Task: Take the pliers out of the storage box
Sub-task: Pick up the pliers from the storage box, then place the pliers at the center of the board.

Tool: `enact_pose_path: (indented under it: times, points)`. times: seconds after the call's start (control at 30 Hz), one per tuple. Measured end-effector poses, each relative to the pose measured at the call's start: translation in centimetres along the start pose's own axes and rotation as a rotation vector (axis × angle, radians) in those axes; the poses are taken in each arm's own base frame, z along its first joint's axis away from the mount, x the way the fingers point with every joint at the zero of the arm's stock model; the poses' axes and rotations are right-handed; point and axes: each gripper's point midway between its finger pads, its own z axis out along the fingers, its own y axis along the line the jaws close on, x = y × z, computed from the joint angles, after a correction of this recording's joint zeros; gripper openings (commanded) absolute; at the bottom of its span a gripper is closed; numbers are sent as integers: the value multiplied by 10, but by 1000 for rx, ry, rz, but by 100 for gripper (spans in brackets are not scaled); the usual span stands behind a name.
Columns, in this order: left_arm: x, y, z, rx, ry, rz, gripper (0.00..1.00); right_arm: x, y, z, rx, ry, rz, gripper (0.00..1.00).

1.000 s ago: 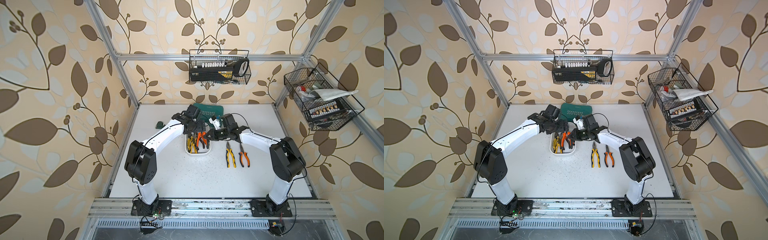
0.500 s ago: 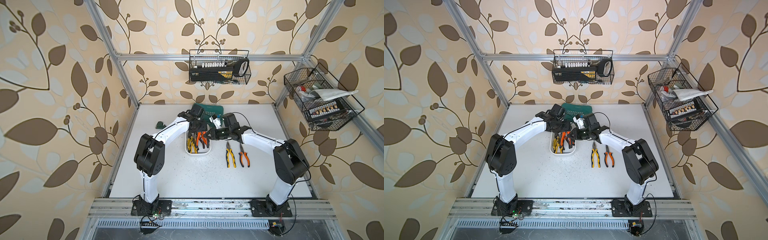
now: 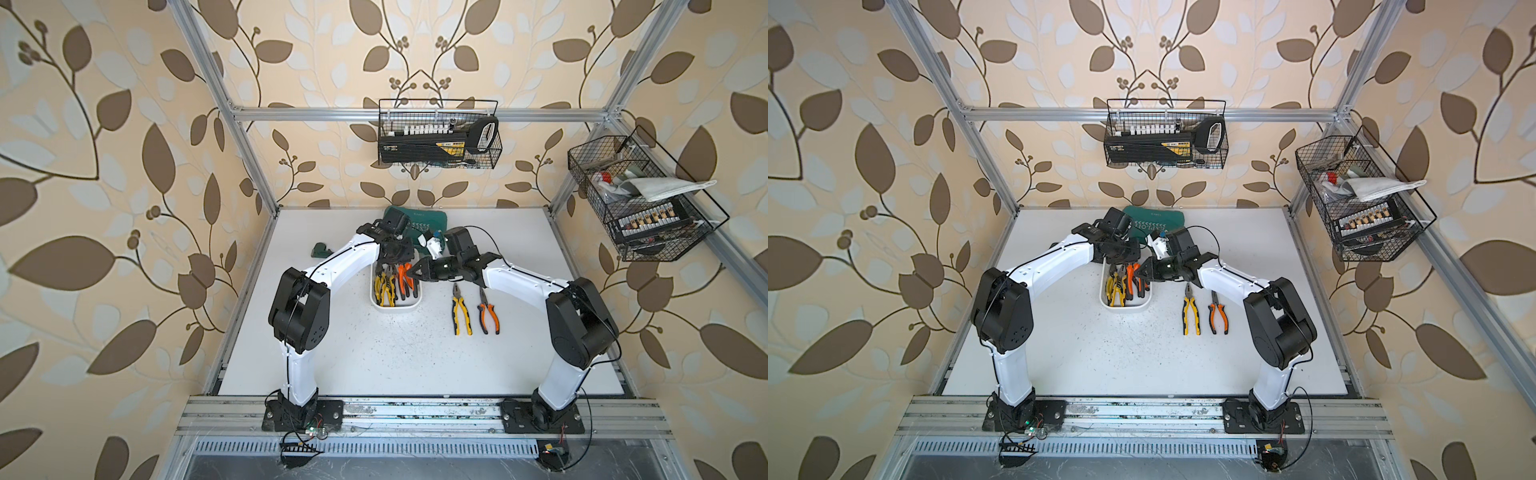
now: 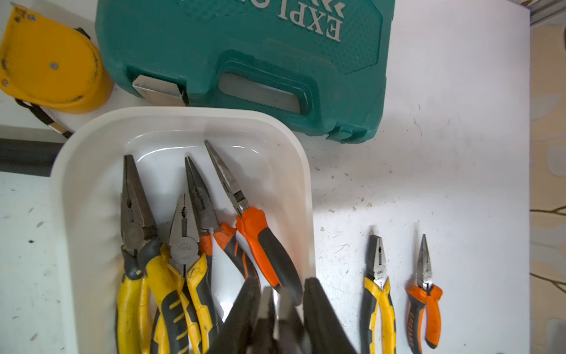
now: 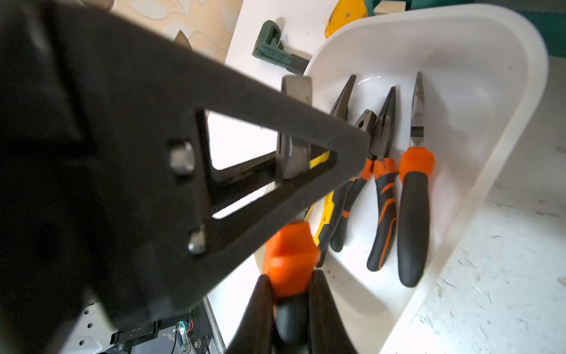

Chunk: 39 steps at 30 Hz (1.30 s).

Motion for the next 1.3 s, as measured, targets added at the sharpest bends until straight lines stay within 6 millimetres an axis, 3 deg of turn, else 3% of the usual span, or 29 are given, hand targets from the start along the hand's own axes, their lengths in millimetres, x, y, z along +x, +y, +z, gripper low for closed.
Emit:
enact_pose_path:
  times: [0.1, 0.17, 0.37, 0.53, 0.7, 1.0, 1.17, 1.3]
  points:
    - [0, 0, -1, 0, -1, -3, 5, 0, 0, 0, -1, 0, -1, 4]
    - [0, 0, -1, -1, 0, -3, 3, 0, 1, 0, -1, 1, -1, 12]
    - [8, 8, -8, -37, 29, 6, 0, 1, 7, 0, 1, -4, -40, 62]
    - [17, 18, -20, -74, 66, 10, 0, -1, 31, -18, 1, -57, -141, 83]
    - [19, 29, -47, -95, 77, 15, 0, 2, 47, -40, 5, -105, -219, 89]
    - [22, 62, -112, -130, 86, -12, 0, 15, 32, -40, 56, -88, -227, 89]
    - [41, 96, -137, -205, 134, -27, 0, 15, 32, -40, 59, -87, -242, 90]
    - [62, 130, -142, -270, 188, -41, 2, 20, 39, -36, 47, -77, -288, 97]
